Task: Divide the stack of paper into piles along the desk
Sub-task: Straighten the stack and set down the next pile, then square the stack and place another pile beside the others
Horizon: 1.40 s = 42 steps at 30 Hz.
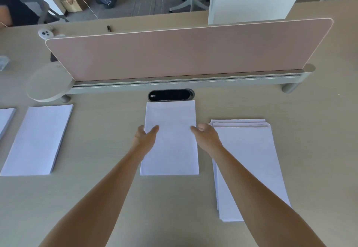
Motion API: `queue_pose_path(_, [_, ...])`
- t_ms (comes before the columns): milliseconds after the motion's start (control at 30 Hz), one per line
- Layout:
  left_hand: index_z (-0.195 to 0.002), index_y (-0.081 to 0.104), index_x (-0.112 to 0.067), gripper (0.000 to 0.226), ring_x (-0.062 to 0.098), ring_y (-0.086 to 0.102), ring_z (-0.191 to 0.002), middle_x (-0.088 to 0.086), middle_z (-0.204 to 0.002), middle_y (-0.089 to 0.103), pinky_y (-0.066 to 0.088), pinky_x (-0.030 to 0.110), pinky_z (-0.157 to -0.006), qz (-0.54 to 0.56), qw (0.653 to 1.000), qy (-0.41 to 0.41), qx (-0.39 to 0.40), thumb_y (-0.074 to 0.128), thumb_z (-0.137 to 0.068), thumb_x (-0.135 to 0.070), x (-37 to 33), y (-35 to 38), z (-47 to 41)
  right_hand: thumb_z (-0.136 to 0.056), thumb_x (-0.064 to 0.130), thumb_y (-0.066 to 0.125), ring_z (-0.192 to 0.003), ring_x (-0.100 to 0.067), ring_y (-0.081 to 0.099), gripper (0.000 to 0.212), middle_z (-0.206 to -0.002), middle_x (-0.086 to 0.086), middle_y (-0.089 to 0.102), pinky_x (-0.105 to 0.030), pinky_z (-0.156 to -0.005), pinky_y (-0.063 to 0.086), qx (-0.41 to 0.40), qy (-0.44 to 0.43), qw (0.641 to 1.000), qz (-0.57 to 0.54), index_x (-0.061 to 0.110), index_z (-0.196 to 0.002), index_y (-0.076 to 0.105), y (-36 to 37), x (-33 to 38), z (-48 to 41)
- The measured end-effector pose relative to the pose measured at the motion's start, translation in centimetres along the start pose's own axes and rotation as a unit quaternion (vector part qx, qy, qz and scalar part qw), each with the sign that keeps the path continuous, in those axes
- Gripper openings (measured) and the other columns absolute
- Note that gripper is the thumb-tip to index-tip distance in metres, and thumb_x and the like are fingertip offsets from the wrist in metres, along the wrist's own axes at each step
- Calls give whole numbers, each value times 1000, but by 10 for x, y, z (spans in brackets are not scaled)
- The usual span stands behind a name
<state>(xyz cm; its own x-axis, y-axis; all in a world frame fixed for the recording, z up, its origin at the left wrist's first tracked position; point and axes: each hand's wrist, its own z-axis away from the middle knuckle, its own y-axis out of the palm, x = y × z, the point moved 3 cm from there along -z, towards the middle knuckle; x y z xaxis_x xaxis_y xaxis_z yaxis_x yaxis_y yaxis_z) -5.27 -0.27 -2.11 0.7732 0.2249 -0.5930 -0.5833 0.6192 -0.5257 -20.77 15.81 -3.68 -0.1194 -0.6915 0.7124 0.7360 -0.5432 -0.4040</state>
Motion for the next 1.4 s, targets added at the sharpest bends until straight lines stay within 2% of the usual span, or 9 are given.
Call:
queue_pose_path(133, [-145, 40, -19, 65, 24, 53, -115, 1, -132, 52, 38, 32, -94, 10, 999, 14, 39, 58, -90, -49, 4, 6, 45, -87, 34, 48, -57, -19, 35, 31, -61, 0, 35, -30, -59, 28, 1, -6, 1000, -19, 18, -65, 35, -18, -20, 38])
queue_pose_path(267, [-101, 66, -19, 48, 21, 62, -84, 2, -99, 66, 49, 30, -79, 71, 990, 14, 122, 64, -73, -58, 20, 23, 80, -83, 32, 52, -68, -22, 52, 21, -72, -5, 53, -30, -65, 37, -24, 14, 999, -31, 15, -71, 51, -40, -47, 85])
queue_pose_path(367, [-78, 54, -19, 22, 21, 52, -76, 2, -82, 55, 39, 25, -61, 147, 968, -15, 201, 60, -93, -34, 26, 51, 115, -86, 35, 57, -79, -23, 62, 32, -83, -5, 61, -31, -70, 44, -76, 35, 996, -39, 4, -84, 66, -68, -80, 129])
queue_pose_path(633, [-71, 46, -19, 31, 19, 41, -60, 4, -72, 44, 33, 27, -54, 164, 947, -5, 275, 66, -85, -38, 31, 110, 181, -84, 36, 60, -80, -30, 66, 23, -83, -12, 67, -38, -73, 52, -183, 81, 980, 7, 15, -77, 65, -158, -141, 196])
queue_pose_path(967, [-81, 58, -2, 42, 23, 46, -54, 9, -63, 46, 39, 31, -62, 87, 987, -69, 116, 62, -84, -44, 22, 172, 150, -84, 26, 55, -55, -20, 40, 23, -60, 0, 43, -27, -52, 29, -101, 79, 991, 27, 14, -68, 44, -203, -161, 104])
queue_pose_path(1033, [-115, 59, 7, 63, 37, 66, -90, 26, -97, 65, 52, 40, -82, 80, 991, -80, 75, 63, -82, -47, 22, 184, 140, -85, 25, 54, -51, -19, 36, 29, -58, 1, 39, -27, -50, 26, -74, 84, 992, 50, 14, -64, 39, -203, -163, 82])
queue_pose_path(1100, [-127, 56, 6, 73, 41, 59, -117, 27, -124, 61, 49, 47, -97, 64, 993, -89, 48, 64, -79, -49, 19, 192, 140, -86, 25, 53, -47, -17, 32, 36, -54, 2, 34, -27, -48, 23, -44, 84, 993, 71, 16, -58, 32, -202, -162, 69])
queue_pose_path(1233, [-117, 63, 3, 56, 34, 62, -92, 17, -97, 64, 45, 35, -75, 48, 995, -86, 21, 64, -85, -43, 10, 205, 143, -84, 20, 51, -48, -16, 26, 36, -54, 4, 28, -28, -49, 19, -15, 88, 993, 77, 18, -57, 26, -201, -161, 58])
queue_pose_path(1400, [-98, 63, -1, 37, 30, 58, -84, 8, -82, 57, 43, 31, -70, -15, 997, -81, 9, 58, -90, -37, -2, 204, 148, -84, 17, 49, -48, -15, 24, 35, -55, 3, 27, -26, -48, 18, -3, 84, 993, 86, 17, -58, 25, -202, -153, 55])
